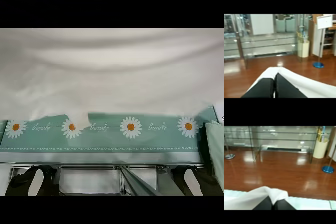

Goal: Fold the shirts.

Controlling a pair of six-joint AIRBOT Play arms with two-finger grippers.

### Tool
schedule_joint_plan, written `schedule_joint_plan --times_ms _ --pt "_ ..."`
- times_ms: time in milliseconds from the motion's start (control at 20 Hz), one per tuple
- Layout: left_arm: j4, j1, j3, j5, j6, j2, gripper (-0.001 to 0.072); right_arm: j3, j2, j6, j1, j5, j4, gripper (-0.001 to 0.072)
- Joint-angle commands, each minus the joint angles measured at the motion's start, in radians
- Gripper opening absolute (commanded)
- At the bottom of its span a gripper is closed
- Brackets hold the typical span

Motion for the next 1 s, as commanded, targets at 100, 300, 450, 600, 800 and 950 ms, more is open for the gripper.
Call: schedule_joint_plan --times_ms 100,300,450,600,800,950 --pt "0.409 -0.218 0.025 -0.158 -0.142 0.114 0.0025 0.011 0.125 0.089 0.000 0.127 -0.128 0.0027" --pt "0.417 -0.221 -0.030 -0.196 -0.198 0.096 0.0026 -0.073 0.127 0.103 0.000 0.191 -0.126 0.0027" --pt "0.374 -0.221 -0.180 -0.216 -0.235 0.070 0.0026 -0.280 0.127 0.090 0.000 0.197 -0.069 0.0027" --pt "0.247 -0.221 -0.435 -0.187 -0.235 0.028 0.0026 -0.565 0.124 0.040 0.000 0.122 -0.019 0.0027" --pt "0.201 -0.221 -0.750 0.089 -0.228 -0.130 0.0026 -0.922 0.017 -0.065 0.001 -0.111 0.044 0.0027" --pt "0.162 -0.221 -0.776 0.311 -0.227 -0.404 0.0026 -0.991 -0.220 -0.174 0.001 -0.273 0.143 0.0027"
